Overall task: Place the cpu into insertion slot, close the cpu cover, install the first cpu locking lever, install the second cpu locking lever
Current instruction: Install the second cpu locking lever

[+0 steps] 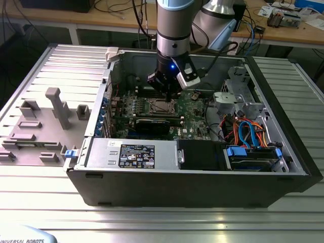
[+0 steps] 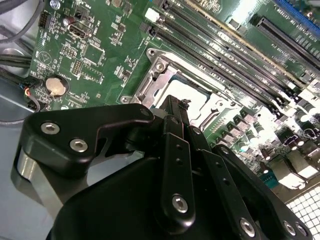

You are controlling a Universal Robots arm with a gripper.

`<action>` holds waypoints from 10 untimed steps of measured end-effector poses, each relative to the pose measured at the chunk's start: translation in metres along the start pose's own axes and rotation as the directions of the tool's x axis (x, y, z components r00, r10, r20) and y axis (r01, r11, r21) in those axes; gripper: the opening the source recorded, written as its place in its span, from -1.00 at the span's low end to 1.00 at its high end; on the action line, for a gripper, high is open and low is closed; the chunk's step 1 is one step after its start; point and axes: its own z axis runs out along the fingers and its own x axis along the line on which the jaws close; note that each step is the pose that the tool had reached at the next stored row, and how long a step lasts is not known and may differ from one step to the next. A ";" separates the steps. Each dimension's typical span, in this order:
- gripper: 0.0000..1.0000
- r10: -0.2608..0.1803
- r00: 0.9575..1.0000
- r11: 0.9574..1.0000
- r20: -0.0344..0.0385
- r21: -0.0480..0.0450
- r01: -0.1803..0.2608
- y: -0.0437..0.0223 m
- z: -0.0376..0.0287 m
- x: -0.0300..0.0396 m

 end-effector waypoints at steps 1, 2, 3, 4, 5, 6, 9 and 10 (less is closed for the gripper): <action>-0.79 0.000 1.000 1.000 0.000 0.000 0.000 -0.0007 0.0000 0.0000; -0.79 0.000 1.000 1.000 0.000 0.000 0.000 -0.0016 -0.0001 0.0000; -0.79 0.000 1.000 1.000 0.000 0.000 0.000 -0.0021 -0.0002 0.0000; -0.79 0.000 1.000 1.000 0.000 0.000 0.000 -0.0030 -0.0002 0.0001; -0.79 0.001 1.000 1.000 0.000 0.000 -0.001 -0.0031 -0.0002 0.0001; -0.79 0.003 1.000 1.000 0.000 0.000 -0.003 -0.0031 -0.0002 0.0001; -0.79 0.006 1.000 1.000 0.000 0.000 -0.006 -0.0041 -0.0003 0.0001; -0.79 0.006 1.000 1.000 0.000 0.000 -0.006 -0.0044 -0.0003 0.0001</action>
